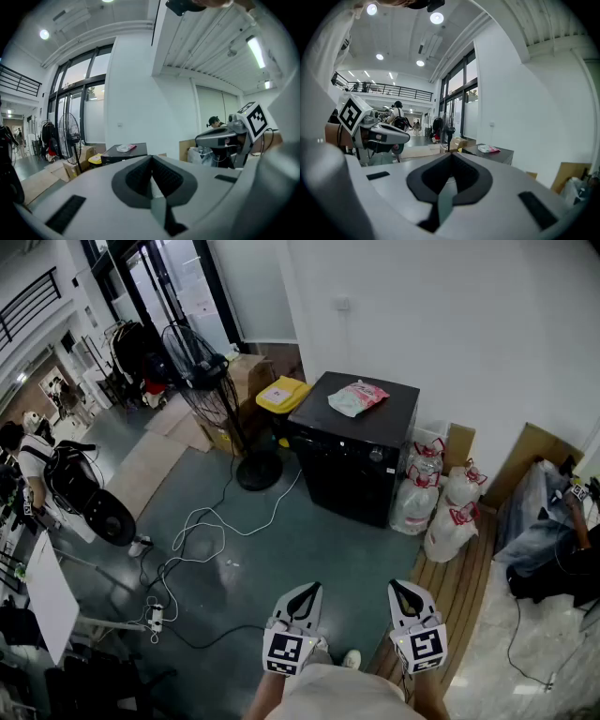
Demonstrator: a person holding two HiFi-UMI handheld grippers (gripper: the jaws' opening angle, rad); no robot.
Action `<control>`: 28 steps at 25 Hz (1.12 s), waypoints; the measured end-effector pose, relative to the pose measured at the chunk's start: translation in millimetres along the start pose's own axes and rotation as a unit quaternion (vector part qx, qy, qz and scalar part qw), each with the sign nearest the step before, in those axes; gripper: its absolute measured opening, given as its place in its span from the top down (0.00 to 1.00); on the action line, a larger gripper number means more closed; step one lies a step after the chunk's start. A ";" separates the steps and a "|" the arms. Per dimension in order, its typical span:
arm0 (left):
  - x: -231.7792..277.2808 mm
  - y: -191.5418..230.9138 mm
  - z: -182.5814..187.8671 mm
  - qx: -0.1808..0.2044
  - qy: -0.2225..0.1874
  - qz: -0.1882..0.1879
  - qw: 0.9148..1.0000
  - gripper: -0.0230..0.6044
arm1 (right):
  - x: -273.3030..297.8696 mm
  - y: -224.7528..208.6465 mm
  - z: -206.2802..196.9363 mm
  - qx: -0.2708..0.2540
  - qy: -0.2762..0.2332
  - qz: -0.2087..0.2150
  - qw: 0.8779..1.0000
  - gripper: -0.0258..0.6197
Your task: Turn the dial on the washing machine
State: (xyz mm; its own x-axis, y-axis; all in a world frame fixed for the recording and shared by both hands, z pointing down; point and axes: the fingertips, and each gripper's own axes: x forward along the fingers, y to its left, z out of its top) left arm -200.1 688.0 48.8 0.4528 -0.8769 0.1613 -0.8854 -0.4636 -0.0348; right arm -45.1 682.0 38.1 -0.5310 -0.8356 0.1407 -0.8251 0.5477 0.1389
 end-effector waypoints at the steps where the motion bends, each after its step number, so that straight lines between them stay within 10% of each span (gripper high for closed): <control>1: 0.9 -0.7 -0.8 0.000 0.001 0.000 1.000 0.94 | 0.3 -1.3 -2.0 0.003 0.002 -0.002 1.000 0.95; 28: 85.4 85.8 3.4 -0.010 -0.011 0.008 1.000 0.94 | 111.3 -38.5 0.8 -0.007 0.022 -0.014 1.000 0.95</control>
State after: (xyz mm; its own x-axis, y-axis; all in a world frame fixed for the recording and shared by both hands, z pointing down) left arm -237.1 573.0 56.2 0.4405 -0.8869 0.1394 -0.8945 -0.4468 -0.0165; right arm -72.6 567.8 47.6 -0.4979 -0.8486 0.1790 -0.8371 0.5241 0.1565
